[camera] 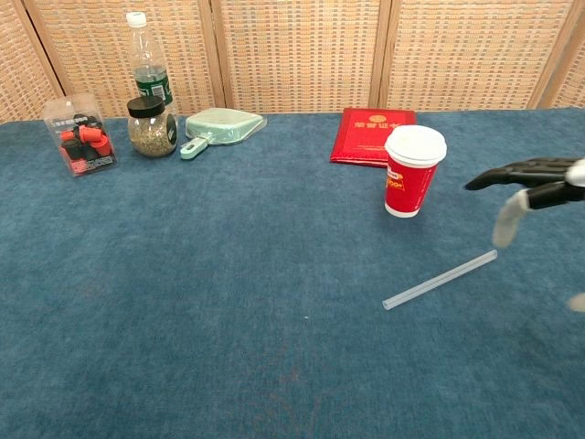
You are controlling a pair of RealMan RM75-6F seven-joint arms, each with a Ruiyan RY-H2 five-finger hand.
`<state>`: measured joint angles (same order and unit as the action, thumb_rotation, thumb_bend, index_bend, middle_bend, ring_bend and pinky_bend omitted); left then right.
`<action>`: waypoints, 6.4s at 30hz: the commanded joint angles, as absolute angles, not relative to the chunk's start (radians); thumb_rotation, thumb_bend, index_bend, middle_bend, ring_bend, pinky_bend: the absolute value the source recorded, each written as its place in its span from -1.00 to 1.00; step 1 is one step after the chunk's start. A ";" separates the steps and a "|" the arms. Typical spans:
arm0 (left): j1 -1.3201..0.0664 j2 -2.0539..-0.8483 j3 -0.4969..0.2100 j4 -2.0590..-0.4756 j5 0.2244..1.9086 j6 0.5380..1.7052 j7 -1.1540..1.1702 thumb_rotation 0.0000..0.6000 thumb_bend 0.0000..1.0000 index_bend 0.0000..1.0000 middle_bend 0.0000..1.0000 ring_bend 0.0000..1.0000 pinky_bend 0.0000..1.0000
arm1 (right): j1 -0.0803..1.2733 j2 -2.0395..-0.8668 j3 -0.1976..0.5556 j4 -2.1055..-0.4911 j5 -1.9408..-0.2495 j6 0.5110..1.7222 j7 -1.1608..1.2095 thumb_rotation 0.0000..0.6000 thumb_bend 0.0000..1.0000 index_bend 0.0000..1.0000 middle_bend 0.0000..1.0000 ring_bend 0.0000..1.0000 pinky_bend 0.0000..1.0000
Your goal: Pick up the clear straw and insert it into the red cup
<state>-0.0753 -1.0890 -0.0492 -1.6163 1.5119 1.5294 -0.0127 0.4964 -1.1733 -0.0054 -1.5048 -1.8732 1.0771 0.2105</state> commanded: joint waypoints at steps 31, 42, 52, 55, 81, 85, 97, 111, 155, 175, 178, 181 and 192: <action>-0.076 -1.076 -0.050 -1.606 1.508 1.518 -0.057 1.00 -0.85 -1.00 -1.00 -1.00 -1.00 | 0.701 -1.543 0.087 -1.303 -1.543 0.765 -0.192 1.00 -0.31 -0.06 -0.73 -1.00 -1.00; -0.077 -1.073 -0.054 -1.601 1.496 1.512 -0.071 1.00 -0.85 -1.00 -1.00 -1.00 -1.00 | 0.724 -1.567 0.071 -1.271 -1.507 0.746 -0.219 1.00 -0.29 0.02 -0.72 -1.00 -1.00; -0.080 -1.077 -0.056 -1.601 1.490 1.505 -0.061 1.00 -0.85 -1.00 -1.00 -1.00 -1.00 | 0.740 -1.571 0.046 -1.248 -1.512 0.755 -0.208 1.00 -0.23 0.09 -0.70 -1.00 -1.00; -0.080 -1.077 -0.057 -1.601 1.488 1.504 -0.061 1.00 -0.85 -1.00 -1.00 -1.00 -1.00 | 0.741 -1.576 0.043 -1.240 -1.512 0.758 -0.207 1.00 -0.23 0.15 -0.70 -1.00 -1.00; -0.083 -1.076 -0.058 -1.600 1.482 1.495 -0.068 1.00 -0.85 -1.00 -1.00 -1.00 -1.00 | 0.744 -1.600 -0.007 -1.192 -1.570 0.837 -0.120 1.00 -0.13 0.35 -0.59 -1.00 -1.00; -0.082 -1.074 -0.059 -1.599 1.481 1.497 -0.074 1.00 -0.85 -1.00 -1.00 -1.00 -1.00 | 0.743 -1.607 -0.003 -1.188 -1.564 0.848 -0.115 1.00 -0.13 0.36 -0.59 -1.00 -1.00; -0.082 -1.073 -0.058 -1.599 1.483 1.496 -0.075 1.00 -0.85 -1.00 -1.00 -1.00 -1.00 | 0.746 -1.607 -0.009 -1.195 -1.563 0.855 -0.128 1.00 -0.10 0.38 -0.59 -1.00 -1.00; -0.082 -1.073 -0.056 -1.601 1.487 1.497 -0.076 1.00 -0.85 -1.00 -1.00 -1.00 -1.00 | 0.741 -1.569 0.007 -1.267 -1.563 0.907 -0.110 1.00 -0.08 0.38 -0.57 -1.00 -1.00; -0.073 -1.064 -0.057 -1.608 1.490 1.514 -0.090 1.00 -0.85 -1.00 -1.00 -1.00 -1.00 | 0.785 -1.293 0.451 -1.705 -0.961 0.969 0.392 1.00 -0.03 0.40 -0.56 -1.00 -1.00; -0.088 -1.078 -0.067 -1.620 1.469 1.492 -0.044 1.00 -0.85 -1.00 -1.00 -1.00 -1.00 | 0.834 -1.466 0.563 -1.471 -0.845 0.933 0.544 1.00 -0.03 0.40 -0.55 -1.00 -1.00; -0.089 -1.078 -0.066 -1.622 1.469 1.489 -0.042 1.00 -0.85 -1.00 -1.00 -1.00 -1.00 | 0.842 -1.498 0.565 -1.435 -0.869 0.949 0.547 1.00 -0.03 0.40 -0.55 -1.00 -1.00; -0.090 -1.079 -0.067 -1.621 1.465 1.486 -0.040 1.00 -0.85 -1.00 -1.00 -1.00 -1.00 | 0.844 -1.528 0.560 -1.400 -0.899 0.968 0.550 1.00 -0.03 0.40 -0.55 -1.00 -1.00; -0.097 -1.082 -0.072 -1.619 1.452 1.472 -0.033 1.00 -0.85 -1.00 -1.00 -1.00 -1.00 | 0.845 -1.575 0.554 -1.329 -0.934 0.961 0.554 1.00 -0.03 0.40 -0.55 -1.00 -1.00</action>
